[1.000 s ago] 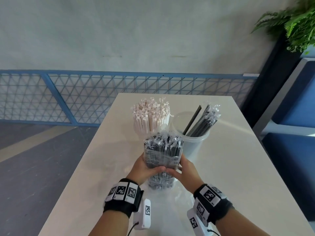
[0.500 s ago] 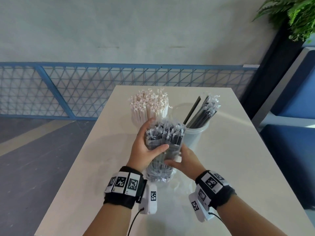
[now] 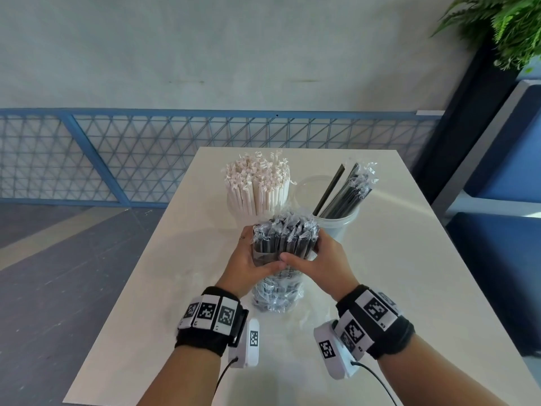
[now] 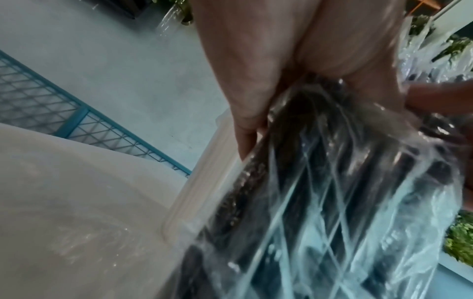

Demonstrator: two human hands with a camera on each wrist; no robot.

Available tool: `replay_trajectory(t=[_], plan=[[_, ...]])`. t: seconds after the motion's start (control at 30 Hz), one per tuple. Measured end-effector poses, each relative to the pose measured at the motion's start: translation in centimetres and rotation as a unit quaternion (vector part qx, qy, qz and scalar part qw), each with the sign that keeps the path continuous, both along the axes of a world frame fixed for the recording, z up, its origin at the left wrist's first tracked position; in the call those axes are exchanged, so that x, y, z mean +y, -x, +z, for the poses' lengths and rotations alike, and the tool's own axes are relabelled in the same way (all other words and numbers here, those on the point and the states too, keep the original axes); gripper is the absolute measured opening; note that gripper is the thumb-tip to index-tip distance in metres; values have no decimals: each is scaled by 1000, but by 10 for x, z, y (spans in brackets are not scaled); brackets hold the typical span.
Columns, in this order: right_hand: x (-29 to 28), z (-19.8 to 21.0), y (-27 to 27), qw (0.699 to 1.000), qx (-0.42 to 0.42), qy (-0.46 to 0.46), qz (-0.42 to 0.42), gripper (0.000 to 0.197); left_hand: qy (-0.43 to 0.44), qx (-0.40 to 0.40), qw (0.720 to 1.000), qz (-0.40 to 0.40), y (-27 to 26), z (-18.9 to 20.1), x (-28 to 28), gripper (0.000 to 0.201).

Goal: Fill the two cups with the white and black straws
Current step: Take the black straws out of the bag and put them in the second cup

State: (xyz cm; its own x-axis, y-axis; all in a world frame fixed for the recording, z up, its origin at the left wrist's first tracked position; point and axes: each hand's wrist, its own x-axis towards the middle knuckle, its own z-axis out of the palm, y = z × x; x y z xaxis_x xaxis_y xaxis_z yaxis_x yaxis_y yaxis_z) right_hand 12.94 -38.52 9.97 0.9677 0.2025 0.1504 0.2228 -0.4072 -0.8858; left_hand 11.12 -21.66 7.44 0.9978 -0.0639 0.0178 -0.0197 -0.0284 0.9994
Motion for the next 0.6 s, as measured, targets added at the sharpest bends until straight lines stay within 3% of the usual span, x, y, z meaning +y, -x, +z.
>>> replay_trajectory(t=[0.27, 0.6], plan=[[5, 1, 0, 996, 36, -73, -45, 34, -18, -38, 998, 43, -5, 13, 0, 61], [0, 37, -13, 963, 41, -241, -113, 26, -7, -21, 998, 54, -6, 17, -11, 67]])
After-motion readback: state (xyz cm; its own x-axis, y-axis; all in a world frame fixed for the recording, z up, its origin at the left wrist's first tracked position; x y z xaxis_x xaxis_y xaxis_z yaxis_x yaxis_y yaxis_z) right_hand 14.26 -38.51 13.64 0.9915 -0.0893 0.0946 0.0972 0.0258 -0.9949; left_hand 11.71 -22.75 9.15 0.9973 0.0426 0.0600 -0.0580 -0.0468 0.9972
